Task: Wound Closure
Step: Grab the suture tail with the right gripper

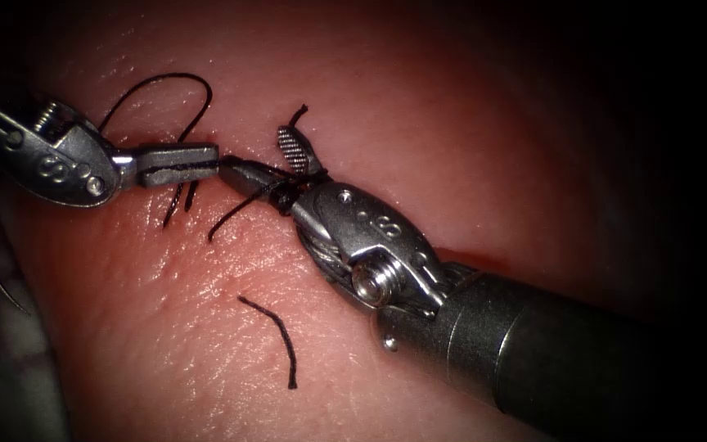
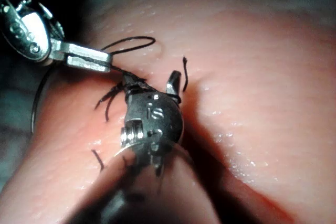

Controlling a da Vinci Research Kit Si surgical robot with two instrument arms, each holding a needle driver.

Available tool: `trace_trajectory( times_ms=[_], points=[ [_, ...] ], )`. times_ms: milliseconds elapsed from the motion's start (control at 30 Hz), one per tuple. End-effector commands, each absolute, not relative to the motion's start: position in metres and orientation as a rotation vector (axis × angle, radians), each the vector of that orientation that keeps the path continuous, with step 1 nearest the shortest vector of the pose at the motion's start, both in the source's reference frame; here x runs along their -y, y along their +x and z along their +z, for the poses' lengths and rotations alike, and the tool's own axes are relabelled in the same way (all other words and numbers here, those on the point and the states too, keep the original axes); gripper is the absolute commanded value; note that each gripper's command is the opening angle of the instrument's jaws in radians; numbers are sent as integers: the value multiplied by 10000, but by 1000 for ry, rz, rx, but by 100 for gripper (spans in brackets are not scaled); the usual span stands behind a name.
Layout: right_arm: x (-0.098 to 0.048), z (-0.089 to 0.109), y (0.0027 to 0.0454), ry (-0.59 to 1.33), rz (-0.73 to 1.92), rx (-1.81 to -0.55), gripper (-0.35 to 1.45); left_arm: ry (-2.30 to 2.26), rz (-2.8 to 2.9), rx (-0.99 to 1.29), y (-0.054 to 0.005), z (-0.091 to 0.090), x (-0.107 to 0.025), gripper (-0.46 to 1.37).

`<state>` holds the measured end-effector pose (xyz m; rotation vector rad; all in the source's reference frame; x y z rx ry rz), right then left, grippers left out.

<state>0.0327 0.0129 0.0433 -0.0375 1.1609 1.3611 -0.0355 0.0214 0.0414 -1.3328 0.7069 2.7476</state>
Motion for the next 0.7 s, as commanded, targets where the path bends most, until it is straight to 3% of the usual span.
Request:
trace_trajectory(
  times_ms=[33,700],
  points=[
    [-129,433,326,-37,1361,-1161,101,-1333,2752,-701,-355,415,-214,-35],
    [-109,418,324,-34,1342,-1165,105,-1329,2764,-693,-349,420,-225,-35]
  ],
)
